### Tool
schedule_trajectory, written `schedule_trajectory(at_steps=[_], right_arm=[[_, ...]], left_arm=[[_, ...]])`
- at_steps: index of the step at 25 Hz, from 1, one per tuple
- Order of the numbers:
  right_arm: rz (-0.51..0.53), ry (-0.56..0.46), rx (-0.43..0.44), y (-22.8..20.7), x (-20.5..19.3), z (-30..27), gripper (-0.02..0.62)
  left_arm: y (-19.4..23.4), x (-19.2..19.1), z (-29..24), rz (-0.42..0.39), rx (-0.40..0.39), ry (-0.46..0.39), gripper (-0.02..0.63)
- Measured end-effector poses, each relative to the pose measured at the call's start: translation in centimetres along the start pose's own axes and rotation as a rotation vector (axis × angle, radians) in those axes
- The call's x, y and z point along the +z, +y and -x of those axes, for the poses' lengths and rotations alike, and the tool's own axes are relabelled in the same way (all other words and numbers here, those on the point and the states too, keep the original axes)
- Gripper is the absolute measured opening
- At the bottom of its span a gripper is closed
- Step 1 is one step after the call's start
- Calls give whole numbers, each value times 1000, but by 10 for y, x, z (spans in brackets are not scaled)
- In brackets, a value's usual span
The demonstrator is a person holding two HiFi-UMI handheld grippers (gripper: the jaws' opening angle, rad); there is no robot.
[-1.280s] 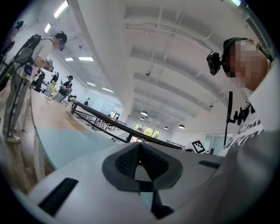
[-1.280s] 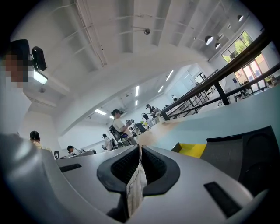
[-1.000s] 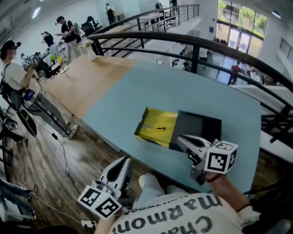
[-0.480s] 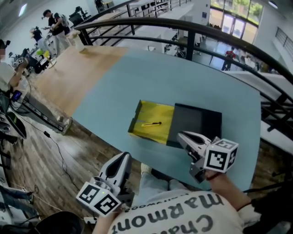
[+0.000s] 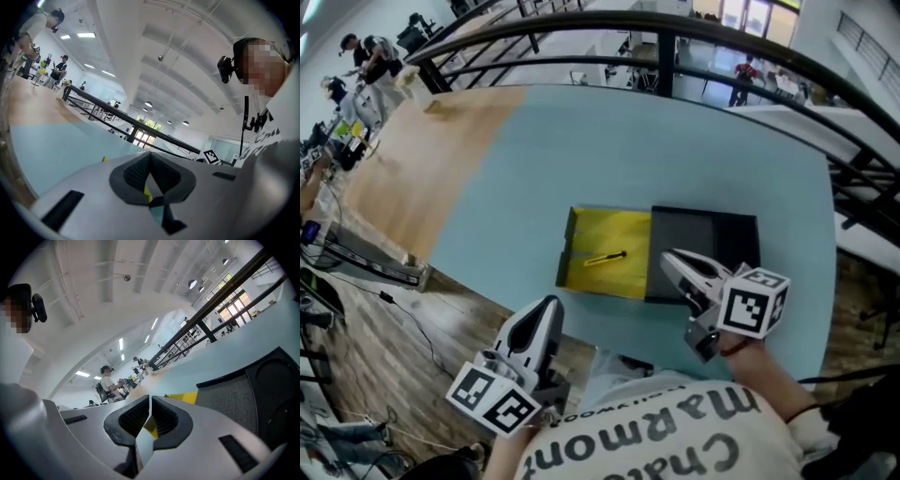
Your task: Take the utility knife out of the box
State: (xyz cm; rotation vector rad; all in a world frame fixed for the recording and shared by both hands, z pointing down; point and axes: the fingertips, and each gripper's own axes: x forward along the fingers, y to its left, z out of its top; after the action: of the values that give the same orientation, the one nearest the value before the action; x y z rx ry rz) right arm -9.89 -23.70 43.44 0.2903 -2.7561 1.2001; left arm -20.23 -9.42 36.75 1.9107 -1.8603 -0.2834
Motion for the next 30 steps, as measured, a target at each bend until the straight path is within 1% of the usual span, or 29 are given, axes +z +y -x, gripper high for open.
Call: schedule_trajectory(at_steps=[3, 6, 8, 10, 14, 16, 19, 23, 24, 26, 28, 30], right_arm=[[2, -33, -18, 0, 12, -10, 43], [9, -70, -43, -6, 23, -18, 43], [11, -79, -70, -13, 25, -24, 43], [25, -66, -114, -19, 20, -32, 43], [66, -26, -216, -34, 7, -42, 43], [37, -44, -243, -38, 4, -42, 43], [-14, -89, -259, -38, 8, -39, 43], [-16, -115, -310, -44, 14, -35, 43], [-22, -120, -320, -46, 14, -33, 43], [-36, -129, -340, -50, 15, -27, 43], [-47, -139, -365, -53, 16, -19, 43], [-59, -151, -391, -55, 17, -14, 43]], left_arm=[[11, 15, -15, -21, -38, 22, 3], [22, 22, -34, -50, -77, 57, 3], [29, 22, -48, -73, -107, 95, 3], [40, 18, -62, -112, -133, 148, 3], [61, -5, -91, -210, -165, 282, 3], [64, -21, -102, -235, -207, 347, 3], [68, -45, -113, -287, -267, 439, 5], [72, -73, -130, -389, -312, 562, 9], [71, -81, -135, -415, -324, 595, 21], [66, -95, -143, -481, -351, 659, 82], [61, -107, -150, -552, -379, 710, 98], [62, -121, -154, -607, -408, 765, 104]])
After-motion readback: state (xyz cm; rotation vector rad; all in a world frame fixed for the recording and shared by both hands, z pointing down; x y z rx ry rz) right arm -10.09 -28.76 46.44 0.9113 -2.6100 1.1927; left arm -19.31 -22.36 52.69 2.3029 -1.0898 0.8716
